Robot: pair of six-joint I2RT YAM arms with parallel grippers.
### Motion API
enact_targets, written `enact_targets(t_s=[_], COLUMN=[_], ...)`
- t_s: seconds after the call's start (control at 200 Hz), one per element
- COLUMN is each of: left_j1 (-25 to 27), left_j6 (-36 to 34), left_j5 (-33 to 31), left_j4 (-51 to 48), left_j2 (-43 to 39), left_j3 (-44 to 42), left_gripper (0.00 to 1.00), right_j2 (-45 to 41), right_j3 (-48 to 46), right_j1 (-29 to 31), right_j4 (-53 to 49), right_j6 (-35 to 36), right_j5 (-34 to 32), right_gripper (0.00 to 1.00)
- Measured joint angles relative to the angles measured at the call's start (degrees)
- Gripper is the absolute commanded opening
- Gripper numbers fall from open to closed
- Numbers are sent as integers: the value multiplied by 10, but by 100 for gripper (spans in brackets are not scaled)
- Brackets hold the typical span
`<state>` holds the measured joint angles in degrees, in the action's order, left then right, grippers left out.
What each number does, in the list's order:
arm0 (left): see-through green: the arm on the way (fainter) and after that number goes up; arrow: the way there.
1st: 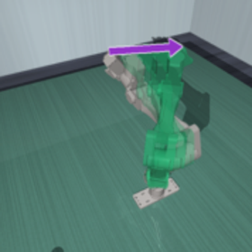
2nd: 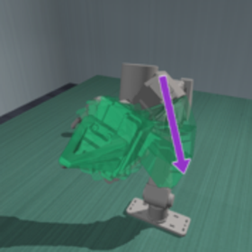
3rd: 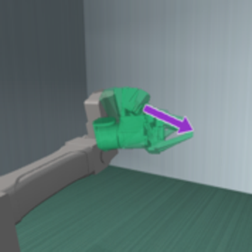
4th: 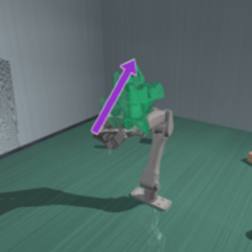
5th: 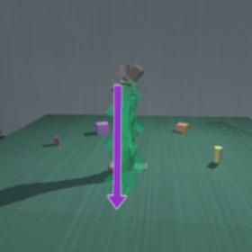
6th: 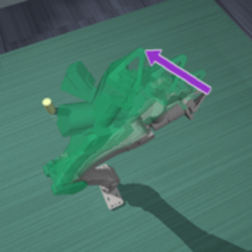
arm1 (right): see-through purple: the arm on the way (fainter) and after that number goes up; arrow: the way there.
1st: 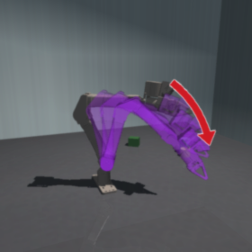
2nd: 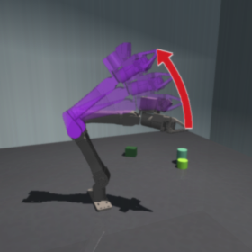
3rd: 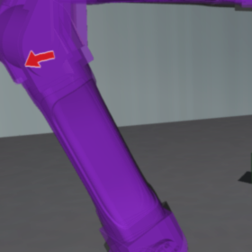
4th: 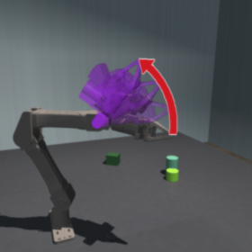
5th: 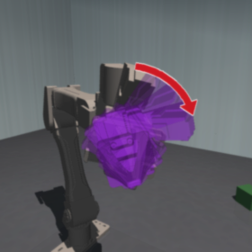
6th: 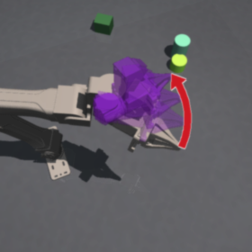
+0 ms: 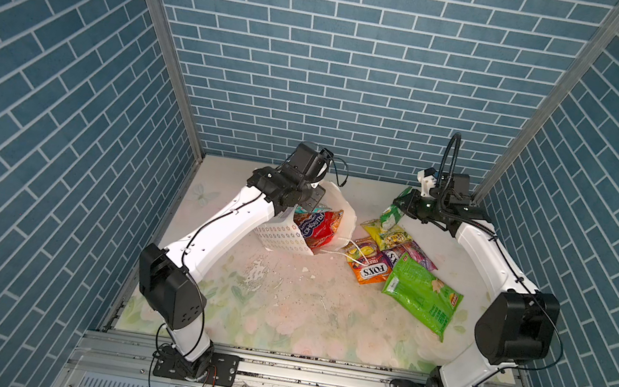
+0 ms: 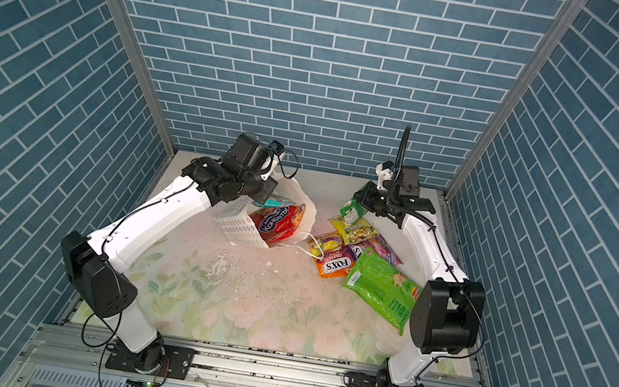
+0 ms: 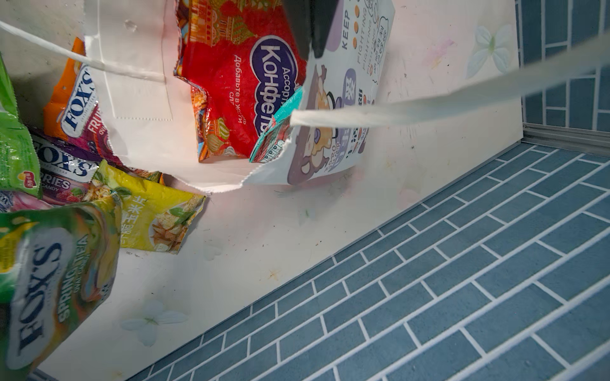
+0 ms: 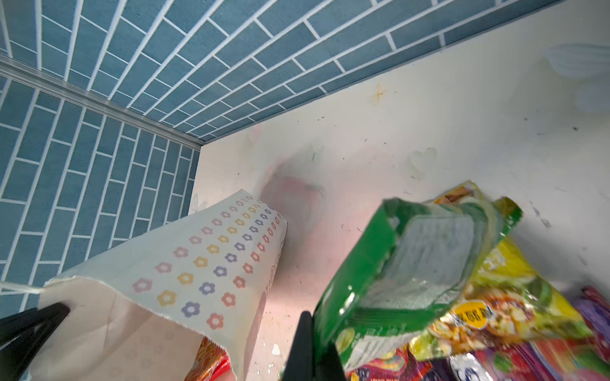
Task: Take the snacks out of the paper bag
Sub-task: 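Carry the green Fox's packet away from the bag with the right gripper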
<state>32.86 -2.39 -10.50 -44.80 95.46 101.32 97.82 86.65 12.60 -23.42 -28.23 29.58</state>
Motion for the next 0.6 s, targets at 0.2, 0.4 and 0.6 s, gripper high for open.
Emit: enact_targets(t_s=[0.2,0.4,0.6], left_j1=[0,-1,-4], left_j6=[0,0,0], left_j5=[0,-1,-2], left_j4=[0,0,-5], left_j2=[0,-1,-4], left_j3=[0,0,0], left_gripper=[0,0,0], right_j2=[82,124,148], right_j3=[59,75,40], right_j1=[44,81,81], right_j4=[25,75,121], right_j6=[-1,-30,-63], right_j5=[7,30,49], right_gripper=[0,0,0])
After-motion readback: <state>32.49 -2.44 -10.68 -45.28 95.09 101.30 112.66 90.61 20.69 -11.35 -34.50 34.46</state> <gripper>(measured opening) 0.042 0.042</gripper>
